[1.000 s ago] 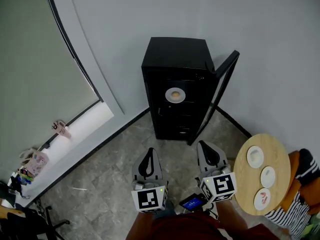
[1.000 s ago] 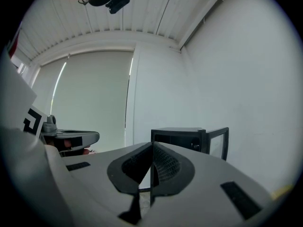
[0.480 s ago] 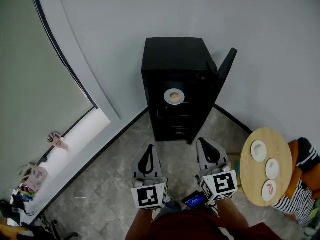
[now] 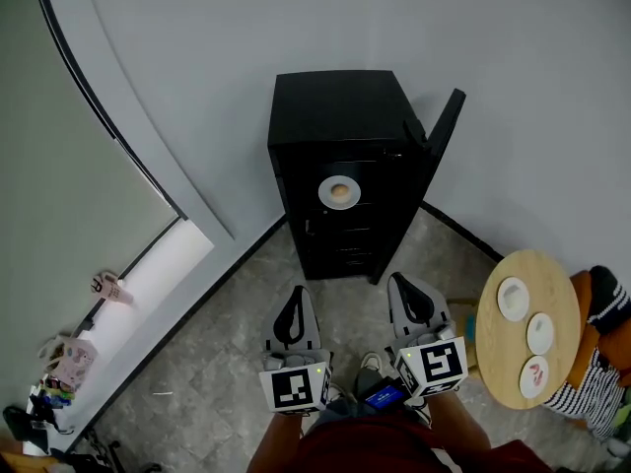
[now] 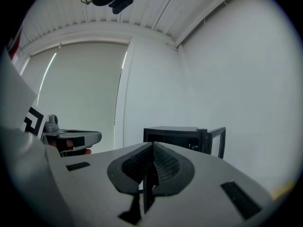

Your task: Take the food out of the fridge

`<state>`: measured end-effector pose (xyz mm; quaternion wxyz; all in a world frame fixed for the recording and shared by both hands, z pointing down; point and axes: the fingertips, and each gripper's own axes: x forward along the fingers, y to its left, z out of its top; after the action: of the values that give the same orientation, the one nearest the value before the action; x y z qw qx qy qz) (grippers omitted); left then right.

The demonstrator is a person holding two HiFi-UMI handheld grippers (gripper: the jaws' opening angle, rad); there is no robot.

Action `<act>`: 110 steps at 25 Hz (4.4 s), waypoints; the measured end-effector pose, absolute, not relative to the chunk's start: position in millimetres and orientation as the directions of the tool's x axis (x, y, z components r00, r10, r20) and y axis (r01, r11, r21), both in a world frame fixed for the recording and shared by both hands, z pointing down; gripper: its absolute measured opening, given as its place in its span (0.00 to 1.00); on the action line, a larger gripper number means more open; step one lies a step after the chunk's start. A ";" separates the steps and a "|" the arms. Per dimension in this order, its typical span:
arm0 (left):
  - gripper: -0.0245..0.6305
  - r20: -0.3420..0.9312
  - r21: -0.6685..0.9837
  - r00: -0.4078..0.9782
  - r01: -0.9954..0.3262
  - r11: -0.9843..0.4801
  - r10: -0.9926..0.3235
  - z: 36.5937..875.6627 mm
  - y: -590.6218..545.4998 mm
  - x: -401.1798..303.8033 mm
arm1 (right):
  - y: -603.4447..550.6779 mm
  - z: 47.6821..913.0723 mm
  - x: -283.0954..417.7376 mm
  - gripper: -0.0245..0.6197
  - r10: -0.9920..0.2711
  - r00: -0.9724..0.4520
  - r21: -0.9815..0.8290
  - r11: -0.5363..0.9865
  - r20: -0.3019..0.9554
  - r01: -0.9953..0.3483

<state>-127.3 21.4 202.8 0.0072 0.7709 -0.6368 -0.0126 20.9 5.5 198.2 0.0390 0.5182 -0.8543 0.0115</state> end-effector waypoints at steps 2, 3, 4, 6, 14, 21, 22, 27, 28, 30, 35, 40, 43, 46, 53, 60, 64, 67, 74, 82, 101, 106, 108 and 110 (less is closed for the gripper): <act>0.06 -0.008 0.031 0.182 -0.983 -0.182 -0.983 204.4 11.3 -122.6 | -4.4 199.2 25.8 0.07 -0.882 -0.465 0.026 0.468 0.074 -0.883; 0.06 -0.008 0.031 0.179 -0.983 -0.179 -0.984 204.6 6.0 -120.1 | -9.9 199.8 28.7 0.07 -0.882 -0.466 0.025 0.469 0.074 -0.883; 0.06 -0.008 0.031 0.175 -0.984 -0.175 -0.985 204.2 0.5 -117.8 | -15.5 200.6 31.5 0.07 -0.881 -0.467 0.021 0.469 0.074 -0.883; 0.06 -0.009 0.026 0.164 -0.986 -0.165 -0.986 202.8 -11.1 -111.8 | -27.2 202.5 38.0 0.07 -0.878 -0.472 0.019 0.474 0.077 -0.880; 0.06 0.010 -0.005 0.172 -0.985 -0.172 -0.985 204.0 -51.2 -73.0 | -67.0 205.9 74.9 0.07 -0.881 -0.468 -0.011 0.468 0.072 -0.883; 0.06 0.019 -0.021 0.171 -0.985 -0.172 -0.985 204.7 -70.8 -47.1 | -88.6 212.6 96.5 0.07 -0.873 -0.482 -0.035 0.481 0.070 -0.876; 0.06 0.020 -0.023 0.170 -0.985 -0.170 -0.985 204.8 -72.6 -45.5 | -90.7 213.1 97.8 0.07 -0.873 -0.483 -0.040 0.481 0.071 -0.876; 0.06 0.023 -0.028 0.159 -0.987 -0.159 -0.987 206.0 -78.5 -43.7 | -98.8 215.1 98.9 0.07 -0.866 -0.494 -0.045 0.492 0.076 -0.869; 0.06 0.023 -0.027 0.159 -0.987 -0.160 -0.987 206.6 -80.2 -44.7 | -100.4 215.5 97.8 0.07 -0.866 -0.494 -0.042 0.492 0.077 -0.869; 0.06 0.022 -0.028 0.163 -0.986 -0.164 -0.986 207.4 -83.2 -48.2 | -102.9 216.1 92.9 0.07 -0.864 -0.496 -0.032 0.495 0.080 -0.868; 0.06 0.014 -0.049 0.181 -0.982 -0.181 -0.983 208.2 -88.5 -66.2 | -105.6 215.6 75.1 0.07 -0.872 -0.483 -0.006 0.484 0.080 -0.875; 0.06 0.007 -0.027 0.190 -0.981 -0.190 -0.982 208.5 -88.5 -86.6 | -104.9 212.3 57.8 0.07 -0.885 -0.458 0.013 0.460 0.083 -0.888; 0.06 0.018 -0.027 0.189 -0.981 -0.190 -0.982 209.8 -87.9 -93.4 | -105.4 210.6 49.1 0.07 -0.884 -0.459 0.021 0.462 0.084 -0.887; 0.06 0.010 -0.026 0.198 -0.980 -0.199 -0.980 209.1 -88.3 -95.8 | -105.5 210.6 42.5 0.07 -0.884 -0.459 0.021 0.462 0.084 -0.887; 0.06 0.019 -0.022 0.209 -0.977 -0.210 -0.978 213.4 -90.1 -102.9 | -107.8 212.6 27.7 0.07 -0.879 -0.470 0.032 0.474 0.088 -0.880; 0.06 0.016 -0.019 0.204 -0.979 -0.205 -0.979 217.3 -93.4 -109.6 | -108.6 217.0 21.1 0.07 -0.875 -0.476 0.045 0.481 0.090 -0.876; 0.06 0.015 -0.007 0.202 -0.979 -0.203 -0.979 221.7 -97.9 -111.2 | -111.6 222.3 19.3 0.07 -0.874 -0.476 0.046 0.481 0.096 -0.875; 0.06 0.017 0.006 0.202 -0.979 -0.202 -0.979 226.7 -100.3 -110.9 | -112.8 226.9 17.9 0.07 -0.873 -0.477 0.045 0.483 0.100 -0.875; 0.06 -0.005 0.073 0.191 -0.979 -0.191 -0.982 229.7 -111.4 -109.9 | -117.4 241.2 12.1 0.07 -0.870 -0.480 0.037 0.486 0.114 -0.873; 0.06 0.009 0.096 0.196 -0.976 -0.194 -0.981 249.1 -121.7 -106.8 | -122.3 259.3 8.5 0.07 -0.870 -0.477 0.032 0.484 0.125 -0.875; 0.06 0.053 0.130 0.164 -0.979 -0.156 -0.985 316.4 -134.6 -115.2 | -125.7 328.8 -11.7 0.07 -0.843 -0.506 0.018 0.517 0.182 -0.856; 0.06 0.051 0.134 0.145 -0.982 -0.137 -0.988 336.9 -141.1 -113.8 | -133.3 347.4 -12.6 0.07 -0.834 -0.527 0.047 0.540 0.162 -0.840; 0.06 0.053 0.136 0.146 -0.981 -0.137 -0.988 345.8 -142.9 -111.9 | -137.5 357.1 -11.7 0.07 -0.837 -0.524 0.050 0.537 0.161 -0.842; 0.06 0.058 0.135 0.148 -0.981 -0.139 -0.987 354.4 -143.5 -110.1 | -140.6 365.6 -10.2 0.07 -0.839 -0.519 0.047 0.532 0.162 -0.846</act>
<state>-110.1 -143.5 354.4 0.0704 0.7542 -0.6525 -0.0223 -10.2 -140.6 365.6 0.0826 0.4835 -0.8712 0.0188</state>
